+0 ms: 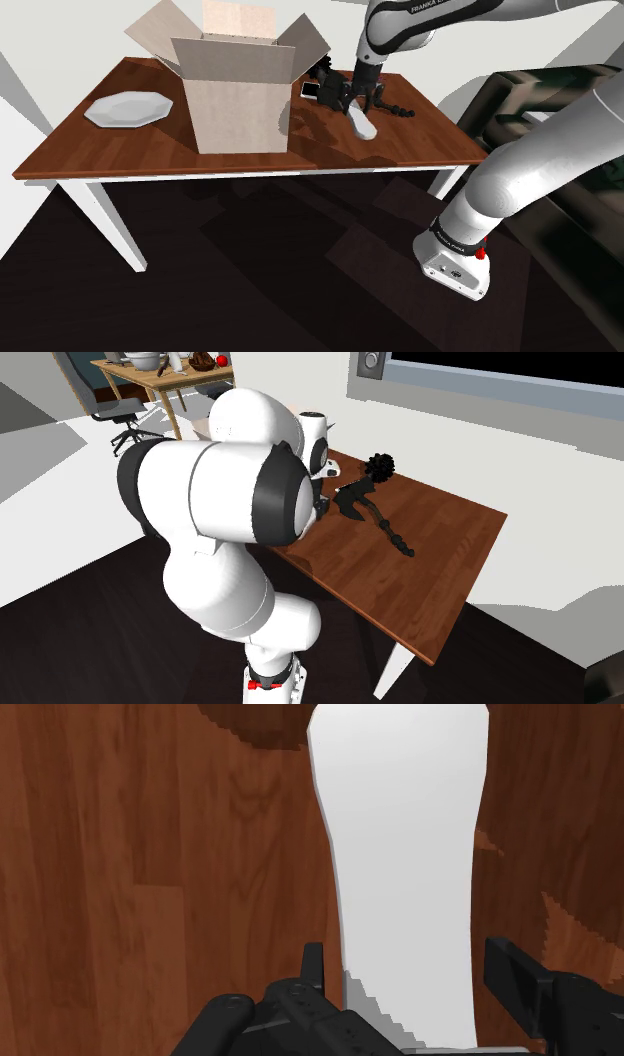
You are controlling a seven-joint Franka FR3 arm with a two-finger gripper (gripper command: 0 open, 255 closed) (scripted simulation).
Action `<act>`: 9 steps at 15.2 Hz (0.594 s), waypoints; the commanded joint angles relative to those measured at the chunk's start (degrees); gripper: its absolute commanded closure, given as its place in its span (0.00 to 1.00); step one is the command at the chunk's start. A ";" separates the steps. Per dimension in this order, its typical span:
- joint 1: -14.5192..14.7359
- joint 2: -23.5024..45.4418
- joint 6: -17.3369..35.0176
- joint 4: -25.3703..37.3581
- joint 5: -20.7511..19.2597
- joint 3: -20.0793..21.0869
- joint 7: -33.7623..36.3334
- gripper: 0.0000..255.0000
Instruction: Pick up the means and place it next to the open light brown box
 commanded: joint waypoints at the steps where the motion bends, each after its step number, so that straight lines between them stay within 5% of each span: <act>1: 0.00 0.55 1.56 -0.95 0.02 -0.03 -0.05 1.00; 9: 0.06 3.88 8.36 -4.43 0.23 -0.16 -0.31 1.00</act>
